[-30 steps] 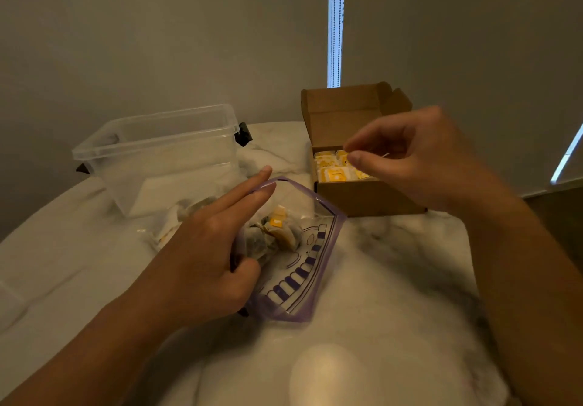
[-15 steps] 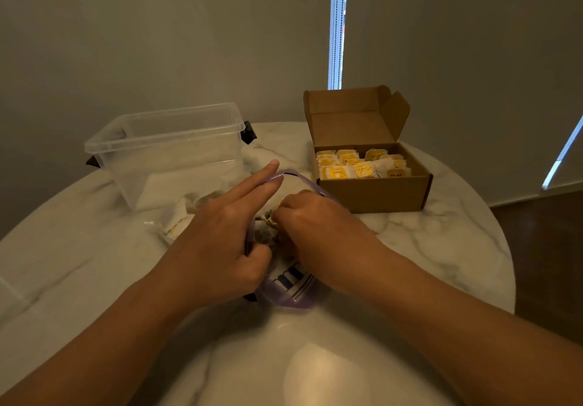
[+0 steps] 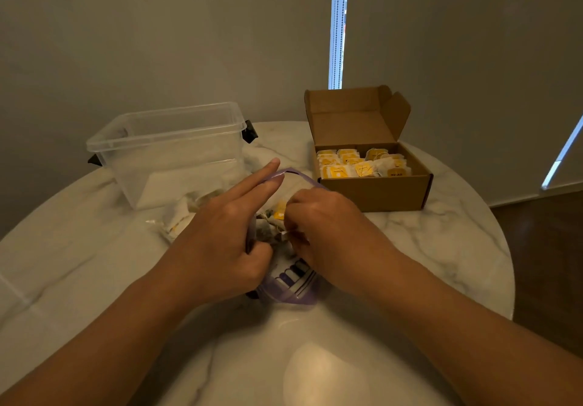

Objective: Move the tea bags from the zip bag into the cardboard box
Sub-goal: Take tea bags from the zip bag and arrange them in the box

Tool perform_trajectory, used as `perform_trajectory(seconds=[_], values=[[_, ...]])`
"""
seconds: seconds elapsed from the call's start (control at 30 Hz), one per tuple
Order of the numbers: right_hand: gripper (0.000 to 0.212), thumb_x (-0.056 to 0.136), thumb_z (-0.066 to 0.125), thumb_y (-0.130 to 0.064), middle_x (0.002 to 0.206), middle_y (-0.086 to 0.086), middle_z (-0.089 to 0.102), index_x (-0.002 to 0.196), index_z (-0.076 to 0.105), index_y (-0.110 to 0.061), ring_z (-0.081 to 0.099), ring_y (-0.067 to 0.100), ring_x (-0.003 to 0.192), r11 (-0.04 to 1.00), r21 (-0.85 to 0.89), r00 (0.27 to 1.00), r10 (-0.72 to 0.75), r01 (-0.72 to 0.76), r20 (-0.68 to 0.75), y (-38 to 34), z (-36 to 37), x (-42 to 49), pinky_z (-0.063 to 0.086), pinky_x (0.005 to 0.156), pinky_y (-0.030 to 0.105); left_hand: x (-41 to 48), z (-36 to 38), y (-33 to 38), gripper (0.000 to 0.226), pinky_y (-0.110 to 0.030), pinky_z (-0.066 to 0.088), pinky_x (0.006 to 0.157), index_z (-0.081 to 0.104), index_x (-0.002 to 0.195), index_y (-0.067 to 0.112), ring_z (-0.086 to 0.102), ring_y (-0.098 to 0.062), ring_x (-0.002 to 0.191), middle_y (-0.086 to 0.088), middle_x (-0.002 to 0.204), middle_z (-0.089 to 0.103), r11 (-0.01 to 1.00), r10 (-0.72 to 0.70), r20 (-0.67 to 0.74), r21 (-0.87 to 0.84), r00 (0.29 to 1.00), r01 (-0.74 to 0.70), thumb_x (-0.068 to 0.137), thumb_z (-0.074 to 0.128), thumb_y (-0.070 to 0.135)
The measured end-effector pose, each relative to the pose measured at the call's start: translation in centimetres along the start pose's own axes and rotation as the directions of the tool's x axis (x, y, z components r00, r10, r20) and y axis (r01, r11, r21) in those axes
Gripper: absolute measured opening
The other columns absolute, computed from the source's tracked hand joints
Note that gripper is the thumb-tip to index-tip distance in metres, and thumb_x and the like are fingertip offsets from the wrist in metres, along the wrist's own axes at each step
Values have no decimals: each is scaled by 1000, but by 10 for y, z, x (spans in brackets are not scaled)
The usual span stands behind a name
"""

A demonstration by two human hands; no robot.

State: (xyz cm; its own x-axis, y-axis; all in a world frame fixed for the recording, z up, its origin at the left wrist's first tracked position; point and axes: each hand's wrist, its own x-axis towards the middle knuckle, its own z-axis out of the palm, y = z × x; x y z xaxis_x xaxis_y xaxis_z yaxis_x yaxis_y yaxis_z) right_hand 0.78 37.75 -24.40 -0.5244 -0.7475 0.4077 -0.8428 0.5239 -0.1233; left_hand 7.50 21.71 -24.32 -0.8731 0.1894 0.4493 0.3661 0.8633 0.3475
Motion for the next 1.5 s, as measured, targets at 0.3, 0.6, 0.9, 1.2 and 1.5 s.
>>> perform_trajectory(seconds=[0.3,0.6,0.9,1.2,1.5], values=[[7,78,78,-15,88,-6,74,85,76,-16,70,8,88,666,729,977,214,-157,14,13,-28,-26,59,75,25,0,1,-1,79,-7,33,67,46,147,13,53,15,86,14,160,28,1000,6,2,19,1000,-6,70,56,18],[15,79,73,-11,88,4,75,94,73,-12,73,20,82,458,885,885,443,-86,-143,68,-61,-5,57,67,27,-1,4,-9,81,-10,40,69,38,151,23,49,-5,111,26,159,19,999,-3,-42,36,999,4,72,54,22],[8,83,75,-15,83,-2,71,84,71,-21,68,11,78,653,664,721,649,-364,-244,141,-56,39,55,63,28,-1,7,-15,82,-17,44,72,41,150,27,28,-23,122,30,157,23,999,37,-104,43,994,-32,69,54,21],[15,80,76,-5,83,5,70,87,70,-17,68,15,76,679,588,802,591,-440,-82,149,-41,42,58,62,27,-1,7,-14,82,-15,42,69,41,150,26,24,-21,123,28,158,24,998,41,-106,55,994,-35,69,54,21],[23,80,77,-10,95,3,70,103,72,-13,63,12,85,805,192,782,592,-562,-192,163,-30,51,43,71,21,-1,6,-13,82,-12,51,64,43,149,22,28,-18,121,21,158,29,996,44,-103,78,994,-36,68,56,18]])
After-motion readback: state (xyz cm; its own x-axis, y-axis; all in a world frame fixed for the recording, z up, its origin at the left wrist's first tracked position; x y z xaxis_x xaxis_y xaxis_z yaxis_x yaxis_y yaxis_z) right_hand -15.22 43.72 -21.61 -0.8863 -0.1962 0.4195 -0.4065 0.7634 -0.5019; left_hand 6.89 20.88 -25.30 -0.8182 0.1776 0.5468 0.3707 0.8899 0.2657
